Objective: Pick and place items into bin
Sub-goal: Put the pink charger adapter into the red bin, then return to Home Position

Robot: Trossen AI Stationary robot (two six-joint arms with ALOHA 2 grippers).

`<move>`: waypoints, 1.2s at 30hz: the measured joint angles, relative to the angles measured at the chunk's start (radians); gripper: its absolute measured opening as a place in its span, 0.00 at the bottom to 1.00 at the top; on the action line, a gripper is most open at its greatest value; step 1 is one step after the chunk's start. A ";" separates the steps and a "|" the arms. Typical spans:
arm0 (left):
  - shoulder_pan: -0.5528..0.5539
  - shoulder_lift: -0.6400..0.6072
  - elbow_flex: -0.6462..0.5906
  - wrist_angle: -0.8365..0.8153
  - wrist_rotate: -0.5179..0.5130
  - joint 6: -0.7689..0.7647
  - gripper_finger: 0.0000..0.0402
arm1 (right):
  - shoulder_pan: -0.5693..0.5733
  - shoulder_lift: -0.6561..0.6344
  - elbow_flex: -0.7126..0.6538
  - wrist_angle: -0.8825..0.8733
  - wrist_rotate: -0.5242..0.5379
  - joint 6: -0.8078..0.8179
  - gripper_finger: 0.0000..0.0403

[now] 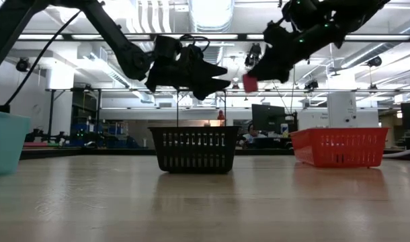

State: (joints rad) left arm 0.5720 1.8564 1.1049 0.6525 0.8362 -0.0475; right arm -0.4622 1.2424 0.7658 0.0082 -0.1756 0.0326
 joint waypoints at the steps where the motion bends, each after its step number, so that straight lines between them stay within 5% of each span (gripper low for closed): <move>1: 0.001 -0.004 0.000 -0.001 -0.002 0.000 0.73 | 0.000 -0.016 0.000 -0.048 0.000 0.011 0.34; 13: 0.011 -0.021 -0.001 -0.006 -0.016 0.000 0.73 | 0.087 -0.170 0.000 -0.507 -0.029 0.198 0.34; 26: 0.012 -0.021 -0.002 -0.007 -0.050 0.000 0.73 | 0.170 -0.089 -0.001 -0.722 -0.048 0.309 0.34; 36: 0.016 -0.021 -0.002 -0.012 -0.049 -0.001 0.73 | 0.170 -0.083 -0.001 -0.726 -0.087 0.320 0.61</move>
State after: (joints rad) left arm 0.5884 1.8355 1.1027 0.6403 0.7868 -0.0483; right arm -0.2924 1.1599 0.7647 -0.7180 -0.2630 0.3524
